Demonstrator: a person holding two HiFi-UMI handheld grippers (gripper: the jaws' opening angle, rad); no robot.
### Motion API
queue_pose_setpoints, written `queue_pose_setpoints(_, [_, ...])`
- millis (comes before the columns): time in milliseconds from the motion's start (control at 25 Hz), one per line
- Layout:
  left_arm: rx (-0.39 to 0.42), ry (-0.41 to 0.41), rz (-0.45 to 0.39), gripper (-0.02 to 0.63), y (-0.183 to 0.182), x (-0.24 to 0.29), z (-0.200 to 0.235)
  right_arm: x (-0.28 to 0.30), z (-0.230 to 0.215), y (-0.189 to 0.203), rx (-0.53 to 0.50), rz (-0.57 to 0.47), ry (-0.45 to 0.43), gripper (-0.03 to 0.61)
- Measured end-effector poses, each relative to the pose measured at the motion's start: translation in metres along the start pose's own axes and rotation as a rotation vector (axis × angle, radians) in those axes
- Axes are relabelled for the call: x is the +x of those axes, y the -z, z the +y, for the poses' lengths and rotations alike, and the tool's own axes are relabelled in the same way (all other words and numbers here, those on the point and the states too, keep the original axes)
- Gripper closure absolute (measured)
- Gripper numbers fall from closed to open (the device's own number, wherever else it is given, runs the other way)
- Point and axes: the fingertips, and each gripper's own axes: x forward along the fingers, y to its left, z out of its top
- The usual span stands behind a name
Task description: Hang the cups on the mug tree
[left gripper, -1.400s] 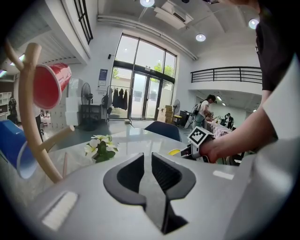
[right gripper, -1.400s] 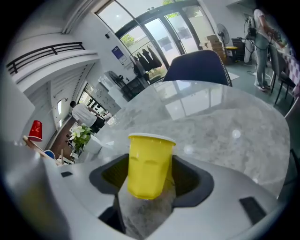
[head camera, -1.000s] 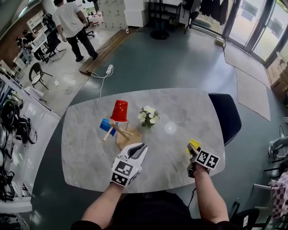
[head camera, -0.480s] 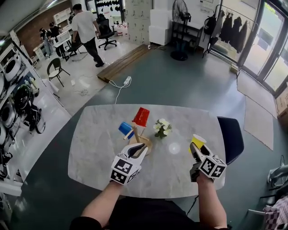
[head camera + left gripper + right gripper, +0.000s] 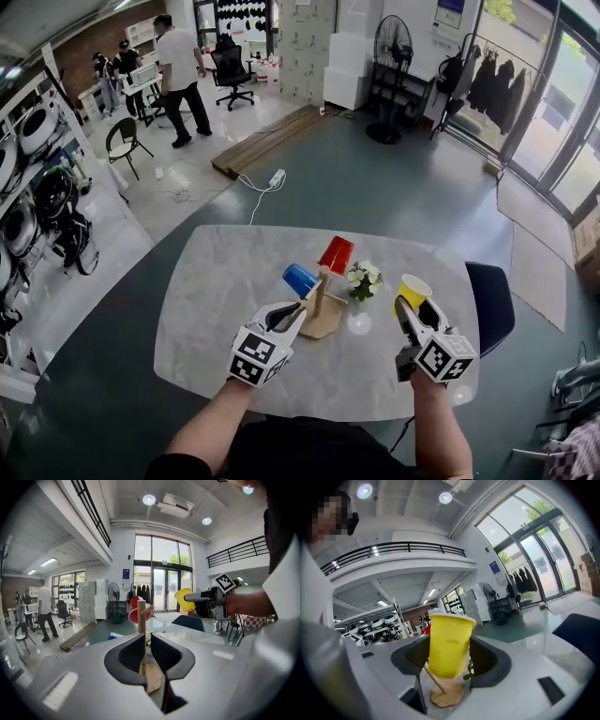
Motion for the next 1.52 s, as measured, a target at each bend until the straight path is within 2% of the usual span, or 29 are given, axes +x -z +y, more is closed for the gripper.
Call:
queue_pose_setpoints(240, [-0.004,0.002,-0.005,0.566,0.014,-0.032,0.039,0.016,0.051,0.013,-0.05,0.014,-0.002,0.31])
queue_pose_setpoints(560, [-0.02,0.03,-0.022,0.572,0.022,-0.055,0.068,0.025,0.093,0.038,-0.079,0.06,0.024,0.31])
queue_pose_setpoints(840, [-0.031,0.026,-0.016,0.574,0.026,-0.052,0.069,0.023,0.084,0.064,-0.114,0.144,0.031,0.31])
queue_pose_setpoints(1520, [-0.077,-0.041,0.028,0.574,0.036,-0.04,0.073,0.03,0.063,0.11,-0.204,0.338,-0.057,0.31])
